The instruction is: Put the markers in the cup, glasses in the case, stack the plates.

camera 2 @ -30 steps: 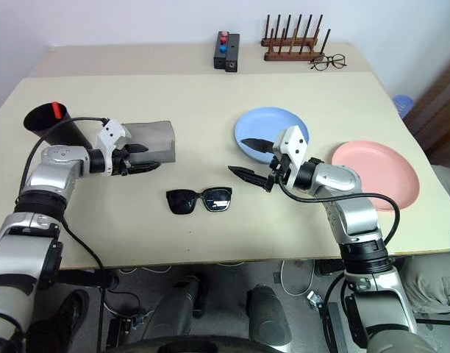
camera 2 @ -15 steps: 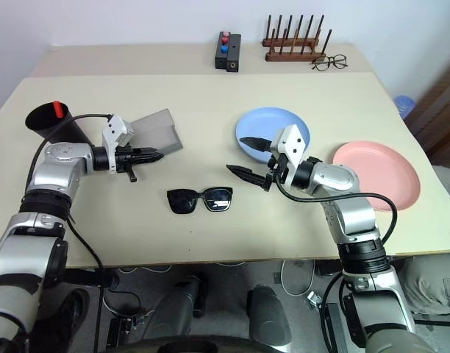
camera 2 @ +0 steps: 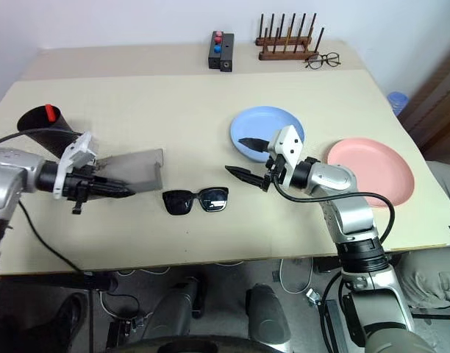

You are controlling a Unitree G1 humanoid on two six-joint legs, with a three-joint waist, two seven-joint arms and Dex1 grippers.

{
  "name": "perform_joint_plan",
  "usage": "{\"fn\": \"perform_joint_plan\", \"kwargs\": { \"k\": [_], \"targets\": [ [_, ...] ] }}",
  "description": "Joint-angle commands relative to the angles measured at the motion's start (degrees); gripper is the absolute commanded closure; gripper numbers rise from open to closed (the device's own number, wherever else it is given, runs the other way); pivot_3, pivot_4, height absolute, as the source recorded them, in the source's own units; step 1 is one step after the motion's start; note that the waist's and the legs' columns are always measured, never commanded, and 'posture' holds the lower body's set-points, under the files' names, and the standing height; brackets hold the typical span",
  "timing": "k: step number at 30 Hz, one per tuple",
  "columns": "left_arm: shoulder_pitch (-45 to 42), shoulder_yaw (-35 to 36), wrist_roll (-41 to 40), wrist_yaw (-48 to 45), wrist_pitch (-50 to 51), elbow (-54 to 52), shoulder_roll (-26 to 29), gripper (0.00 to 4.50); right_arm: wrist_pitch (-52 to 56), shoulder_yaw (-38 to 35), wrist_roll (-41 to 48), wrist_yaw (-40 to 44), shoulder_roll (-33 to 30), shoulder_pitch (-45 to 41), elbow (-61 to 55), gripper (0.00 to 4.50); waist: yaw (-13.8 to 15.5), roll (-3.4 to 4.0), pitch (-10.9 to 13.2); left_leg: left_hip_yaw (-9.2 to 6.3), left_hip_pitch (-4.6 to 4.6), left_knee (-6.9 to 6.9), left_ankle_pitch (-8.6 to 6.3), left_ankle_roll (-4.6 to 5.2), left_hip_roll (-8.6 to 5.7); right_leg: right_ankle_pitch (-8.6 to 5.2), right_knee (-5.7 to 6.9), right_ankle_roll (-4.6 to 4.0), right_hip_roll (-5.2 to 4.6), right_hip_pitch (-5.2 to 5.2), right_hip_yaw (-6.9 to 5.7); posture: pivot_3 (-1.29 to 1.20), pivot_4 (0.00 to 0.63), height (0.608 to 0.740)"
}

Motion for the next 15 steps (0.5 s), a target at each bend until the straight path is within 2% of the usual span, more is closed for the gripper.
{"fn": "perform_joint_plan", "kwargs": {
  "k": [1,7,15],
  "targets": [
    [3.32,0.78,-1.71,-2.09,-0.3,-5.01,3.37,4.21,-1.19,-0.72,0.26,0.05,0.22,-0.7,-0.99,0.94,0.12,0.0,0.0,0.01,0.0,0.0,0.0,0.0,-0.01,0.0,-0.02,0.0,-0.06,0.01,0.01,0.0,0.15,0.735],
    [13.15,0.93,-1.17,-1.28,-5.03,-9.13,4.91,4.21,-1.66,-0.49,-0.04,0.51,0.29,-0.95,-0.33,0.94,-0.07,0.02,0.0,0.02,-0.01,-0.1,-0.01,-0.01,0.03,-0.01,-0.03,-0.03,-0.13,-0.1,0.11,0.0,0.15,0.735],
    [17.17,1.38,-1.46,3.64,-5.86,-10.73,2.75,4.21,-1.3,-0.39,0.12,0.56,0.29,-0.81,-0.95,0.94,0.94,0.03,0.0,0.03,-0.02,-0.11,-0.02,-0.01,0.03,-0.02,-0.06,-0.06,-0.19,-0.33,0.17,0.0,0.15,0.735]
  ]
}}
